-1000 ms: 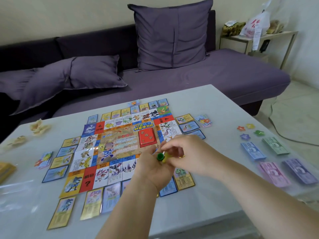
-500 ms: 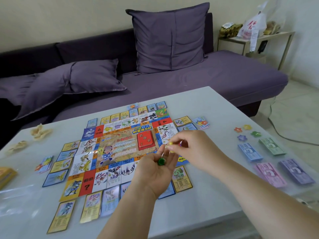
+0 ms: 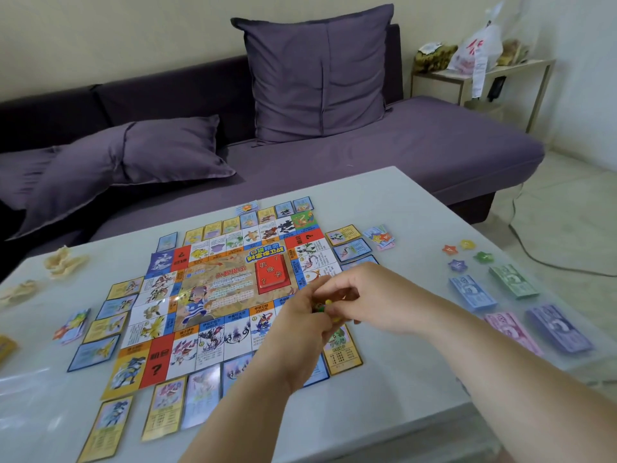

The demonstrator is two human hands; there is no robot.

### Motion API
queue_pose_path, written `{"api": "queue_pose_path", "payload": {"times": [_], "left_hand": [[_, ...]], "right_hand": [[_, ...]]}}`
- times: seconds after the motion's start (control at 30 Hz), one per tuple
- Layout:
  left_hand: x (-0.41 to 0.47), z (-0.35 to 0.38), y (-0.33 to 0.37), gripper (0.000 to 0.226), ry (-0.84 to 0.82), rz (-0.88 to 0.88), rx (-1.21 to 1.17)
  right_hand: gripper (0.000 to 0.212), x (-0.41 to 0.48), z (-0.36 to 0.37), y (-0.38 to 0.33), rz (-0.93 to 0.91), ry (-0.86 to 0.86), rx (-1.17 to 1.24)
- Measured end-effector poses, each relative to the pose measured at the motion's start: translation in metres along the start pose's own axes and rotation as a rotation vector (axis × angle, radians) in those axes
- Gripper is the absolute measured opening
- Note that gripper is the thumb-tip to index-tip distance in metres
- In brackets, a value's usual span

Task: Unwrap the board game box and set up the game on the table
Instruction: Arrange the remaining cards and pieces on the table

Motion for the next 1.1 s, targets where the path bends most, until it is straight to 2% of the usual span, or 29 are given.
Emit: {"api": "queue_pose_path", "payload": {"times": [0.1,0.33,0.43,0.5,0.6,0.67,0.73,0.87,0.93,1.0,1.1], "left_hand": [[-0.003,0.0,0.0,0.059,-0.052,-0.045,0.005],[-0.005,0.003,0.005,0.046,-0.118,-0.173,-0.25],[-0.001,-0.006,0.006,0.037,0.005,-0.262,-0.445],[0.005,-0.014,0.006,0.035,0.1,-0.281,-0.448],[0.011,-0.02,0.006,0.029,0.155,-0.284,-0.403],[0.016,-0.02,0.008,0.025,0.202,-0.258,-0.333],[0.023,-0.021,0.009,0.027,0.253,-0.207,-0.157],[0.041,-0.018,0.008,0.02,0.207,-0.038,0.464],[0.048,-0.016,0.007,0.013,0.165,0.044,0.688],[0.052,-0.016,0.008,0.014,0.162,0.083,0.747],[0.056,-0.02,0.009,0.014,0.161,0.031,0.608]], "right_hand": [[0.026,-0.003,0.001,-0.001,-0.022,-0.07,-0.081],[0.014,-0.001,0.0,0.003,-0.014,0.008,-0.099],[0.009,0.003,-0.02,0.011,0.04,0.163,-0.014],[0.007,0.004,-0.034,0.021,0.09,0.307,-0.017],[0.01,0.008,-0.034,0.036,0.154,0.329,-0.104],[0.013,0.012,-0.027,0.041,0.176,0.296,-0.188],[0.013,0.016,-0.02,0.044,0.197,0.268,-0.264],[0.014,0.025,-0.007,0.047,0.25,0.194,-0.366],[0.014,0.029,-0.002,0.047,0.263,0.187,-0.396],[0.014,0.032,0.001,0.048,0.276,0.206,-0.4],[0.017,0.035,0.004,0.048,0.282,0.216,-0.417]]}}
Point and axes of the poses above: each hand's wrist, its own x-axis towards the middle knuckle, its own z-axis out of the palm, y = z × x, the point moved 3 cm from there along x, towards the middle knuckle, and after that the axes turned 5 degrees about y, right-handed, at the moved point
